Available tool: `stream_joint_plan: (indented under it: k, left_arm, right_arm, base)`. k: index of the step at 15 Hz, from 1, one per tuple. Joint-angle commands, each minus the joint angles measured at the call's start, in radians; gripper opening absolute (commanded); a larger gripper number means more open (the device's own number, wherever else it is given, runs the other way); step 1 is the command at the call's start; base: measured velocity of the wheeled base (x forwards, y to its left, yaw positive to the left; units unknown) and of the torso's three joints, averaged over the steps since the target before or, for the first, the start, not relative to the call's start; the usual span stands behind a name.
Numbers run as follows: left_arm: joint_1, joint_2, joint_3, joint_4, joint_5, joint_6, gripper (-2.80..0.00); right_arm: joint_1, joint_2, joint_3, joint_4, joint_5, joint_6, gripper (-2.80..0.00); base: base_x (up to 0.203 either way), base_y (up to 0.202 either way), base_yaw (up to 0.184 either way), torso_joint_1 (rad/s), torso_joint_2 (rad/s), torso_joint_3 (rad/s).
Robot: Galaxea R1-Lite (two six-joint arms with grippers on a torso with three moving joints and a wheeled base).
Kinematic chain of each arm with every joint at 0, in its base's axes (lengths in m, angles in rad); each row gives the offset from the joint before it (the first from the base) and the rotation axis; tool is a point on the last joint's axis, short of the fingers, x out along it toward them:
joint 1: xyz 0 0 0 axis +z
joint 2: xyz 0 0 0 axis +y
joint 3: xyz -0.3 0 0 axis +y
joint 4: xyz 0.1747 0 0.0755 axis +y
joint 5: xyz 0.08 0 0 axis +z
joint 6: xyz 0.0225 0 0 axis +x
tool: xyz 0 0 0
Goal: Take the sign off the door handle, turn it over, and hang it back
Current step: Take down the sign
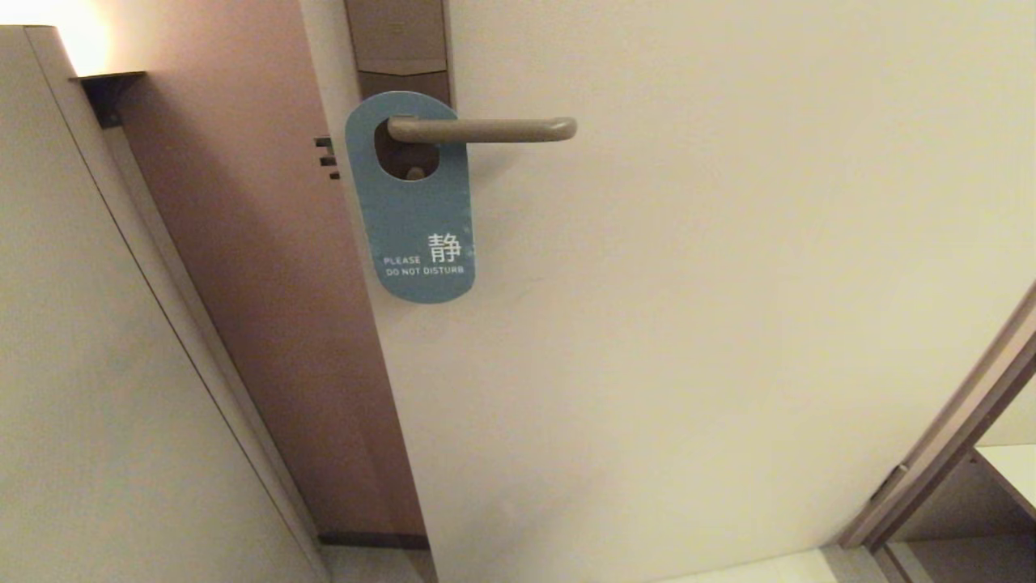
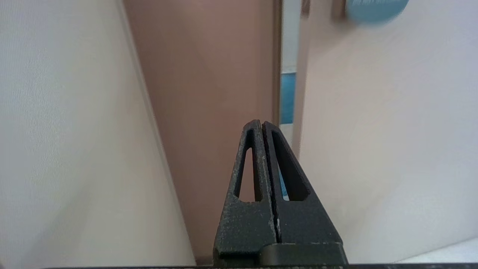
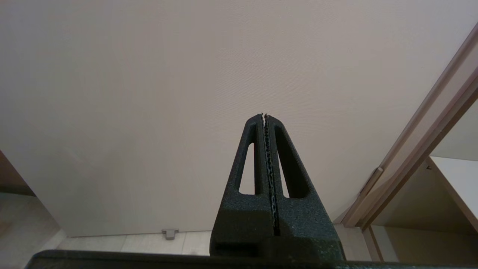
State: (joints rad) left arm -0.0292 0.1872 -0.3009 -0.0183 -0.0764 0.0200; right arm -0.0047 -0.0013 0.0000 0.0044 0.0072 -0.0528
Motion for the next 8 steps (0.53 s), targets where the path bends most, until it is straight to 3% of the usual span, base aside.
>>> stream_joint_plan:
  k: [1, 4, 8]
  left_arm:
    - [-0.037, 0.160, -0.091, -0.001, 0.002, -0.005, -2.80]
    - [-0.111, 0.338, -0.222, -0.002, -0.001, -0.033, -2.80]
    - [-0.139, 0.567, -0.390, -0.005, -0.050, -0.165, -2.80]
  right_arm:
    - [0.000, 0.001, 0.000, 0.000, 0.000, -0.001, -2.80]
    - [0.000, 0.001, 0.000, 0.000, 0.000, -0.001, -2.80]
    - [0.000, 0.001, 0.000, 0.000, 0.000, -0.001, -2.80]
  base:
    - [0.000, 0.000, 0.000, 0.000, 0.00, 0.000]
    - [0.000, 0.000, 0.000, 0.000, 0.00, 0.000]
    - [0.000, 0.000, 0.000, 0.000, 0.00, 0.000]
